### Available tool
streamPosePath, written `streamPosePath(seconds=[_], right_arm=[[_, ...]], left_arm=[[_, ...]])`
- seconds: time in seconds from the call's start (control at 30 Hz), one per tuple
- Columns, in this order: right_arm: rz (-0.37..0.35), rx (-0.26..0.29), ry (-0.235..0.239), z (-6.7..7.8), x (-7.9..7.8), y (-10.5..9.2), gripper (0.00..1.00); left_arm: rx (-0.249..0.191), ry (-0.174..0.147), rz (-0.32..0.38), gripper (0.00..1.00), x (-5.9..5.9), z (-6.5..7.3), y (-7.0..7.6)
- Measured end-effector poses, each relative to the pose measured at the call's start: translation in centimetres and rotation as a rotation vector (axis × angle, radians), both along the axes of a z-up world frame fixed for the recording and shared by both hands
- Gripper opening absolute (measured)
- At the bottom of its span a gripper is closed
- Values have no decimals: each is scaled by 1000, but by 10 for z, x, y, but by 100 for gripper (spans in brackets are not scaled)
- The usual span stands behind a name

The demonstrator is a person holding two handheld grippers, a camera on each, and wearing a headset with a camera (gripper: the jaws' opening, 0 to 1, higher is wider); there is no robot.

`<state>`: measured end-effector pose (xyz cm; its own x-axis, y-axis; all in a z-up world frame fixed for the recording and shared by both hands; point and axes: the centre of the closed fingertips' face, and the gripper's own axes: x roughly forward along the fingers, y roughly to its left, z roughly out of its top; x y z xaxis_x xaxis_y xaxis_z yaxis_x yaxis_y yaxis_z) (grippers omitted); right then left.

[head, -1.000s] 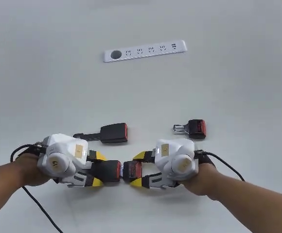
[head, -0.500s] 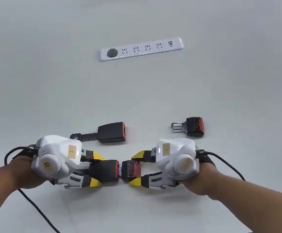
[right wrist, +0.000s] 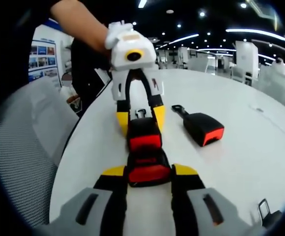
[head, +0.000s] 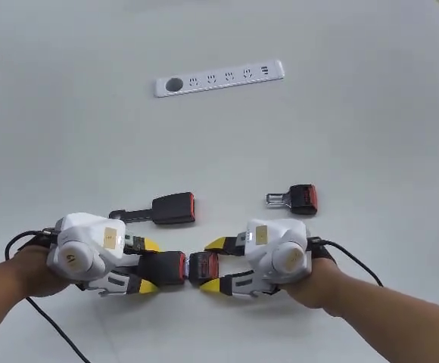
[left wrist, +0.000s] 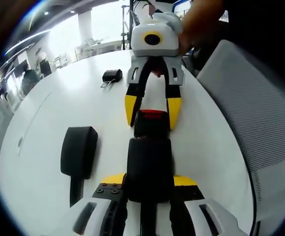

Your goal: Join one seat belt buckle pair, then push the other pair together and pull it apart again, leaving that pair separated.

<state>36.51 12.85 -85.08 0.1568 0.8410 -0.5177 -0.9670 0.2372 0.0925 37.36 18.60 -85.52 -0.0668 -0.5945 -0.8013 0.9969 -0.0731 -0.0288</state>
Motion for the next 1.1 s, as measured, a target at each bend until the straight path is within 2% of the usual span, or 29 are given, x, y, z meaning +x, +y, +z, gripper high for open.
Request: streamPosePath(seconds=[0.13, 0.17, 0.2, 0.23, 0.3, 0.37, 0.4, 0.43, 0.47, 0.5, 0.53, 0.57, 0.63, 0.7, 0.73, 0.8, 0.83, 0.9, 0.97, 1.03, 1.1], right_arm=[[9, -3, 6, 0, 0, 1, 34], [13, -11, -9, 0, -1, 1, 34], [10, -11, -6, 0, -1, 1, 35], [-1, 2, 22, 1, -2, 1, 35], [2, -4, 13, 1, -1, 1, 35], [4, -26, 5, 1, -2, 2, 36], [8, -59, -14, 0, -2, 0, 36], [-7, -80, -8, -2, -2, -2, 36], [5, -90, -25, 0, -3, -2, 36], [4, -79, -24, 3, -5, -2, 37], [0, -62, -25, 9, -6, -4, 40], [-4, -56, -22, 11, -6, -4, 45], [-38, -32, -32, 22, 0, -9, 61], [-110, -20, 13, 28, 5, -19, 72], [-128, -11, 24, 31, 8, -24, 75], [-155, 10, -13, 42, 15, -36, 76], [-169, 8, -9, 44, 17, -45, 77], [-187, 1, -24, 46, 23, -61, 79], [-256, -2, 10, 44, 33, -80, 78], [-267, -13, -21, 47, 43, -96, 78], [-285, -9, -25, 50, 50, -108, 80]], left_arm=[[9, -3, -4, 34, 0, 0, 0], [11, -4, -4, 34, 0, 0, 0], [13, 1, 4, 34, 0, 0, -1], [14, 3, 10, 34, 0, 0, -1], [10, -5, 2, 35, -1, 1, -1], [14, -4, 6, 35, -1, 1, -2], [19, -3, 8, 35, -1, 1, -2], [34, -1, 16, 35, -1, 1, -2], [48, -7, 12, 35, -2, 2, -3], [95, 3, 23, 37, -4, 1, 0], [113, 8, 56, 38, -4, 2, 1], [95, -7, 65, 39, -3, 7, 0], [55, -15, 92, 40, -3, 16, -2], [0, -4, 146, 48, -4, 28, -5], [-11, -4, 175, 53, -1, 31, -5], [-13, -24, 210, 65, 5, 37, -4], [-37, -47, 207, 67, 8, 44, -7], [-52, -76, 218, 69, 16, 52, -8], [-50, -87, 235, 70, 24, 54, -8], [-25, -115, 247, 70, 38, 53, -3], [-29, -118, 245, 71, 44, 56, -3]])
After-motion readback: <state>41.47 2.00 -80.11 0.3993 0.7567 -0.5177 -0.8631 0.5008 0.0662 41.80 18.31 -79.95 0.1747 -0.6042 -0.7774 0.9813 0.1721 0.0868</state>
